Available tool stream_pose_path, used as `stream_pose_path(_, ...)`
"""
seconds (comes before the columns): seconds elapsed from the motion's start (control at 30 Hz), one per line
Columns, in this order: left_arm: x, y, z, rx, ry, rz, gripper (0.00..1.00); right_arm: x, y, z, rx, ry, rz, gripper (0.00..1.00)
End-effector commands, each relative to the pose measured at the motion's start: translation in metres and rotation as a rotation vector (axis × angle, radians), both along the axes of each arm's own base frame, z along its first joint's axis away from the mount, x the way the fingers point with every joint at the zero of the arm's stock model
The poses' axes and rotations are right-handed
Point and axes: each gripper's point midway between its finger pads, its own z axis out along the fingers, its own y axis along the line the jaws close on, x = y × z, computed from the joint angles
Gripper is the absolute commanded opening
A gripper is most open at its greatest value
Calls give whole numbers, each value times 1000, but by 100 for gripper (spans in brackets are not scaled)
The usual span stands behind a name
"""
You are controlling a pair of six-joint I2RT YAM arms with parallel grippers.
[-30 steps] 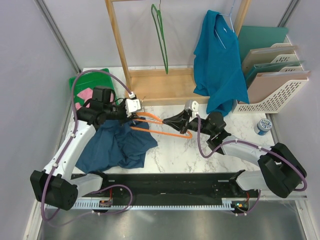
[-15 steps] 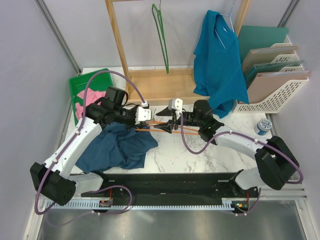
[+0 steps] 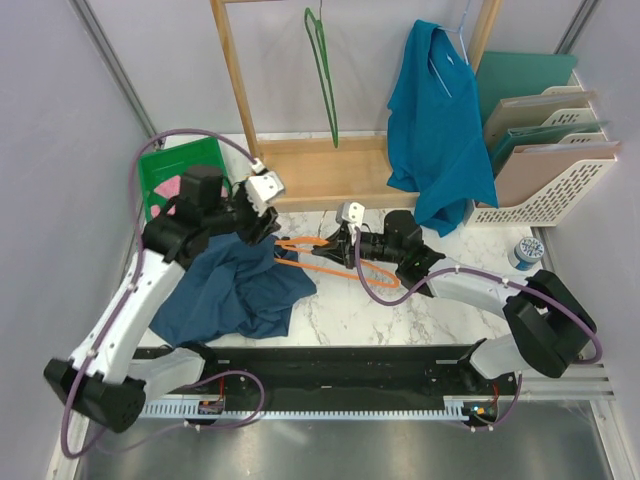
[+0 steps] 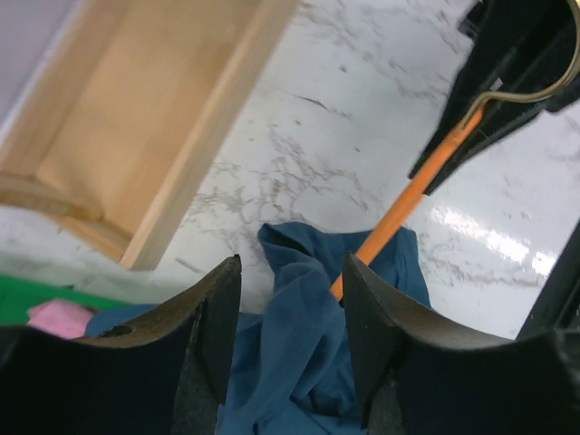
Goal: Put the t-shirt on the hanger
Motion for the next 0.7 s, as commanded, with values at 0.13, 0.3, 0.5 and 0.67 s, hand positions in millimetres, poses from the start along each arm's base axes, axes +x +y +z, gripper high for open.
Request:
stream_pose_path(0.13,-10,40,19,-80,57,342,39,-1,1,45,171,7,-39,0)
stream_pose_path(0.3,-16,45,13,-120,32,415,53,0,3,61,247,82,-53,0)
stream_pose_path(0.5,-14,37,5,-121,30,445,54,2,6,63,258,117,-64,0)
stream_pose_path(0.67,5,33,-4,-65,-29,503,52,-2,7,67,270,138,-45,0)
